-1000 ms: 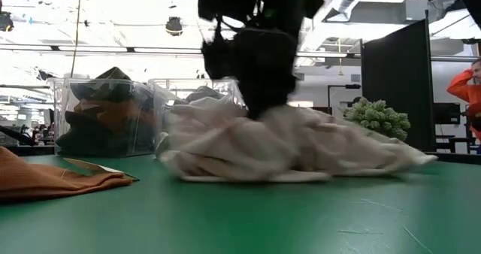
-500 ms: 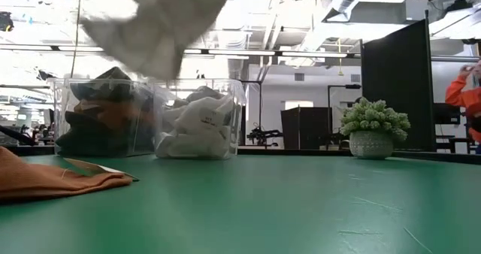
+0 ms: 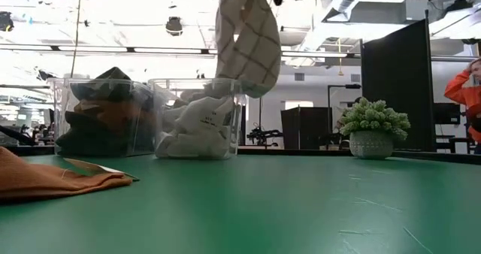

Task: Sort towels by color in basket
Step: Put the white patterned towel into the right transparent bin

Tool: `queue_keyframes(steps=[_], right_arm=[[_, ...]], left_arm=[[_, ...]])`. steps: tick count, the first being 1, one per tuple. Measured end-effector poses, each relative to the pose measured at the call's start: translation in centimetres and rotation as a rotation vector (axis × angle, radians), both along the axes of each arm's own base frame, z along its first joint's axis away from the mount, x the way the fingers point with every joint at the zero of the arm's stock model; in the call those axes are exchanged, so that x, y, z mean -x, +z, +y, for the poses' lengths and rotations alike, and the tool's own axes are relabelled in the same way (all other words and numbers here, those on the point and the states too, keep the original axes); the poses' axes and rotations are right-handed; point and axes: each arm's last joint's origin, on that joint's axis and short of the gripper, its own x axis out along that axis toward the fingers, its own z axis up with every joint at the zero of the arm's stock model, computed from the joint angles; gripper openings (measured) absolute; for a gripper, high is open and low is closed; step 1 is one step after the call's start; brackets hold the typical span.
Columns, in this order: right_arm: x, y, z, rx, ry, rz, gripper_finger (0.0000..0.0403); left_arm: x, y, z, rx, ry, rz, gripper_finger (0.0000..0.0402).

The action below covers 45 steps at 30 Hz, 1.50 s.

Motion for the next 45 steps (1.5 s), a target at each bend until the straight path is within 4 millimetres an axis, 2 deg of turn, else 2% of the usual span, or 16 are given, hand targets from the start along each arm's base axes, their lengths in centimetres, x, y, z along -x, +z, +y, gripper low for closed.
queue_keyframes(steps=[2, 4, 8, 11, 13, 17, 20, 23, 26, 28, 31, 34, 37, 40, 45], right_arm=[[-0.5, 0.1, 0.4, 0.002, 0.074, -0.040, 0.0030], [-0.6, 1.2, 0.6, 0.036, 0.127, -0.138, 0.0030], [-1.3, 2.1, -0.3, 0.103, 0.115, -0.288, 0.0030], [-3.1, 0.8, -1.7, 0.092, 0.074, -0.316, 0.0030], [-4.7, -0.9, -2.8, 0.067, 0.009, -0.298, 0.0034], [-7.8, -5.7, -4.8, 0.039, -0.180, -0.161, 0.0034], [-8.6, -9.0, -6.5, 0.043, -0.405, -0.010, 0.0032], [-8.0, -9.5, -7.9, 0.091, -0.643, 0.056, 0.0032], [-6.7, -8.3, -8.3, 0.171, -0.772, 0.069, 0.0032], [-6.0, -6.9, -7.8, 0.212, -0.780, 0.051, 0.0032], [-5.1, -4.7, -6.1, 0.273, -0.735, 0.019, 0.0032], [-4.9, -3.6, -3.8, 0.256, -0.514, 0.009, 0.0032], [-5.6, -4.6, -1.6, 0.122, -0.294, 0.064, 0.0032], [-6.8, -7.0, -0.1, 0.027, -0.205, 0.189, 0.0032], [-8.6, -10.7, -0.4, -0.051, -0.212, 0.316, 0.0033]], left_arm=[[0.1, 0.1, 0.2, 0.005, 0.014, -0.010, 0.0176], [0.4, 0.2, 0.4, 0.014, 0.028, -0.019, 0.0176], [0.8, 0.3, 0.8, 0.026, 0.059, -0.038, 0.0176], [1.0, 0.4, 1.0, 0.032, 0.060, -0.045, 0.0176], [1.0, 0.4, 1.0, 0.033, 0.061, -0.046, 0.0176], [1.0, 0.4, 1.0, 0.027, 0.063, -0.043, 0.0176], [1.0, 0.4, 0.9, 0.040, 0.063, -0.049, 0.0176], [1.0, 0.4, 1.0, 0.048, 0.063, -0.054, 0.0176], [1.0, 0.4, 1.0, 0.063, 0.063, -0.060, 0.0176], [1.0, 0.4, 1.0, 0.065, 0.063, -0.061, 0.0176], [1.0, 0.4, 1.0, 0.071, 0.063, -0.063, 0.0176], [1.0, 0.4, 1.0, 0.072, 0.062, -0.064, 0.0176], [1.0, 0.4, 0.9, 0.072, 0.061, -0.063, 0.0176], [1.0, 0.4, 0.9, 0.067, 0.061, -0.061, 0.0176], [1.0, 0.4, 0.9, 0.064, 0.061, -0.060, 0.0176]])
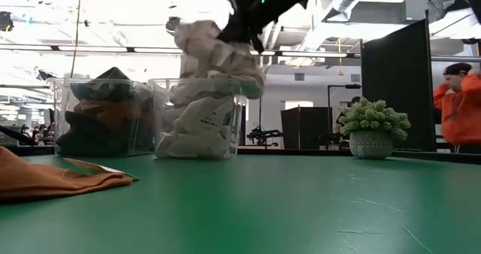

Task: Sort towels by color in basket
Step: Put the white patterned towel into the right transparent bin

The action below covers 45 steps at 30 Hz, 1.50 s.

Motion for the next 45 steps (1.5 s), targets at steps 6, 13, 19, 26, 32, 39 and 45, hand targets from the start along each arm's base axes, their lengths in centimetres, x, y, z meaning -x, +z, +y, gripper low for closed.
queue_keyframes(steps=[6, 13, 19, 26, 32, 39, 45], right_arm=[[-1.9, -3.9, -1.8, -0.025, -0.016, 0.122, 0.0034], [-5.4, -4.9, -3.2, 0.075, 0.089, 0.195, 0.0035], [-7.8, -6.5, -3.9, 0.092, 0.163, 0.342, 0.0037], [-8.1, -7.3, -4.2, 0.079, 0.209, 0.424, 0.0105], [-6.5, -4.6, -3.6, 0.051, 0.183, 0.432, 0.0219], [-3.0, 2.8, -2.4, 0.134, 0.118, 0.333, 0.0276], [-3.9, 5.8, -2.5, 0.237, 0.079, 0.082, 0.0278]], left_arm=[[0.0, 0.0, 0.0, -0.005, 0.000, 0.002, 0.0176], [0.0, 0.0, 0.0, 0.011, 0.000, -0.006, 0.0176], [0.0, 0.0, 0.0, 0.018, 0.000, -0.009, 0.0176], [0.0, 0.0, 0.0, 0.018, 0.001, -0.009, 0.0176], [0.0, 0.0, 0.0, 0.013, -0.002, -0.005, 0.0176], [0.0, 0.0, 0.0, 0.008, -0.011, -0.002, 0.0176], [0.0, 0.0, -0.1, 0.006, -0.027, -0.001, 0.0176]])
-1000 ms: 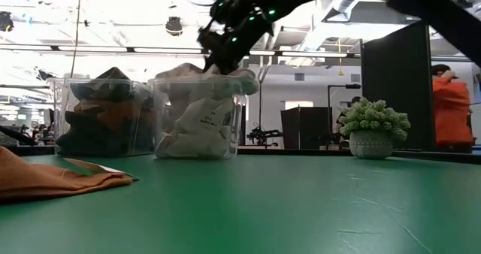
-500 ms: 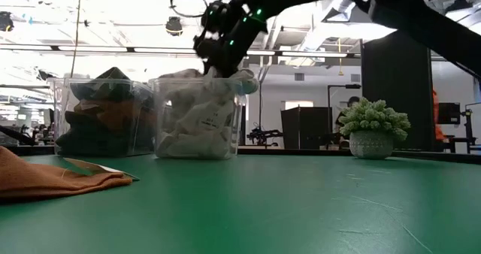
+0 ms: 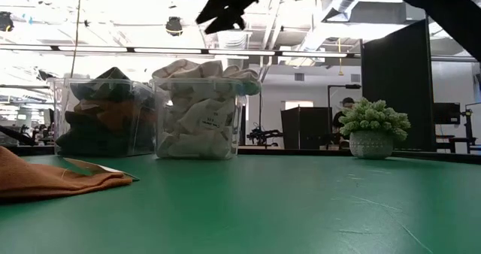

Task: Sort towels by color in basket
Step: Put the white patterned towel into the right transparent bin

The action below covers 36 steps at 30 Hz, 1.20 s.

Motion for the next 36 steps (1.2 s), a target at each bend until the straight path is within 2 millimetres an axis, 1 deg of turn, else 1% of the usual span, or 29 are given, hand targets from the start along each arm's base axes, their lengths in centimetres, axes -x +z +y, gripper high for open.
queue_keyframes(steps=[2, 3, 5, 8, 12, 13, 14, 16, 19, 21, 23, 27, 29, 30, 33, 34, 36], right_arm=[[-1.4, -1.1, -0.2, 0.012, 0.005, -0.038, 0.0276], [-2.3, -2.1, -0.4, 0.014, 0.007, -0.043, 0.0275], [-3.9, -4.7, -0.9, 0.005, 0.008, -0.023, 0.0275], [-5.4, -9.3, -1.5, -0.038, 0.008, 0.093, 0.0274], [-5.8, -15.9, -2.2, -0.124, 0.004, 0.356, 0.0274], [-5.7, -17.0, -2.2, -0.133, 0.008, 0.396, 0.0274], [-5.7, -17.5, -2.3, -0.134, 0.013, 0.420, 0.0274], [-5.6, -17.9, -2.5, -0.133, 0.019, 0.445, 0.0274], [-5.6, -17.5, -2.5, -0.124, 0.021, 0.428, 0.0274], [-5.5, -16.2, -2.4, -0.107, 0.021, 0.386, 0.0274], [-5.2, -14.0, -2.3, -0.075, 0.025, 0.328, 0.0274], [-3.4, -8.1, -1.8, 0.000, 0.017, 0.205, 0.0274], [-2.5, -5.9, -1.5, 0.029, 0.025, 0.164, 0.0274], [-2.2, -5.2, -1.4, 0.051, 0.020, 0.153, 0.0274], [-2.2, -4.0, -1.7, 0.144, -0.016, 0.097, 0.0274], [-2.3, -3.8, -2.0, 0.164, -0.022, 0.072, 0.0274], [-2.8, -4.1, -2.8, 0.180, -0.037, 0.029, 0.0274]], left_arm=[[0.0, 0.0, 0.0, 0.001, 0.000, 0.000, 0.0176], [0.0, 0.0, 0.0, 0.002, -0.001, -0.001, 0.0176], [0.0, 0.0, 0.0, 0.011, -0.007, -0.004, 0.0176], [0.0, 0.0, -0.1, 0.025, -0.019, -0.010, 0.0176], [0.0, 0.0, -0.1, 0.038, -0.030, -0.016, 0.0176], [0.0, 0.0, -0.1, 0.041, -0.030, -0.016, 0.0176], [0.0, 0.0, -0.1, 0.041, -0.030, -0.016, 0.0176], [0.0, 0.0, -0.1, 0.041, -0.030, -0.017, 0.0176], [0.0, 0.0, -0.1, 0.041, -0.030, -0.017, 0.0176], [0.0, 0.0, -0.1, 0.041, -0.030, -0.017, 0.0176], [0.0, 0.0, -0.1, 0.041, -0.030, -0.017, 0.0176], [0.0, 0.0, -0.1, 0.041, -0.035, -0.017, 0.0176], [0.0, 0.0, -0.1, 0.040, -0.043, -0.015, 0.0176], [-0.1, 0.0, -0.1, 0.039, -0.048, -0.015, 0.0176], [-0.1, 0.0, -0.1, 0.039, -0.051, -0.015, 0.0176], [-0.1, 0.0, -0.1, 0.039, -0.051, -0.015, 0.0176], [-0.1, 0.0, -0.1, 0.043, -0.051, -0.016, 0.0176]])
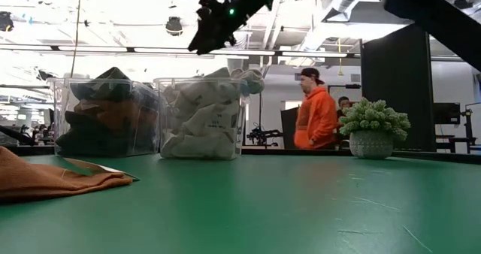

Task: Sort towels by color in basket
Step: Put the white patterned towel into the right transparent bin

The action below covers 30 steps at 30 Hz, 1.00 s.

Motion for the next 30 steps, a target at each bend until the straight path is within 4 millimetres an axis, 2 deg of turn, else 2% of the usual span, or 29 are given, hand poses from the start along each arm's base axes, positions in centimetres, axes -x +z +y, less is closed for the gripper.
queue_keyframes(steps=[2, 4, 8, 11, 14, 17, 19, 21, 26, 30], right_arm=[[-0.7, -1.5, -1.0, 0.000, -0.012, 0.002, 0.0274], [-1.6, -3.8, -1.9, -0.013, -0.022, 0.033, 0.0274], [-3.4, -10.6, -2.8, -0.098, 0.014, 0.160, 0.0274], [-3.8, -14.9, -2.8, -0.170, 0.021, 0.285, 0.0274], [-3.6, -16.0, -2.7, -0.197, 0.025, 0.345, 0.0274], [-3.4, -15.2, -2.5, -0.168, 0.048, 0.346, 0.0274], [-3.3, -13.7, -2.4, -0.125, 0.058, 0.318, 0.0274], [-2.9, -11.4, -2.2, -0.089, 0.061, 0.272, 0.0274], [-0.5, -3.8, -1.6, -0.026, 0.048, 0.139, 0.0274], [2.2, -0.1, -0.5, -0.038, 0.047, 0.167, 0.0274]], left_arm=[[0.0, 0.0, 0.0, 0.013, 0.000, -0.005, 0.0176], [0.0, 0.0, 0.0, 0.023, 0.000, -0.008, 0.0176], [-0.1, 0.0, 0.0, 0.028, 0.000, -0.009, 0.0176], [-0.1, 0.0, -0.1, 0.039, 0.000, -0.013, 0.0176], [-0.1, 0.0, -0.1, 0.043, 0.000, -0.015, 0.0176], [-0.1, 0.0, 0.0, 0.043, 0.001, -0.015, 0.0176], [-0.1, 0.0, 0.0, 0.044, 0.001, -0.016, 0.0176], [-0.1, 0.0, 0.0, 0.044, 0.000, -0.016, 0.0176], [-0.1, 0.0, -0.1, 0.039, -0.023, -0.013, 0.0176], [-0.1, 0.0, -0.2, 0.035, -0.055, -0.009, 0.0176]])
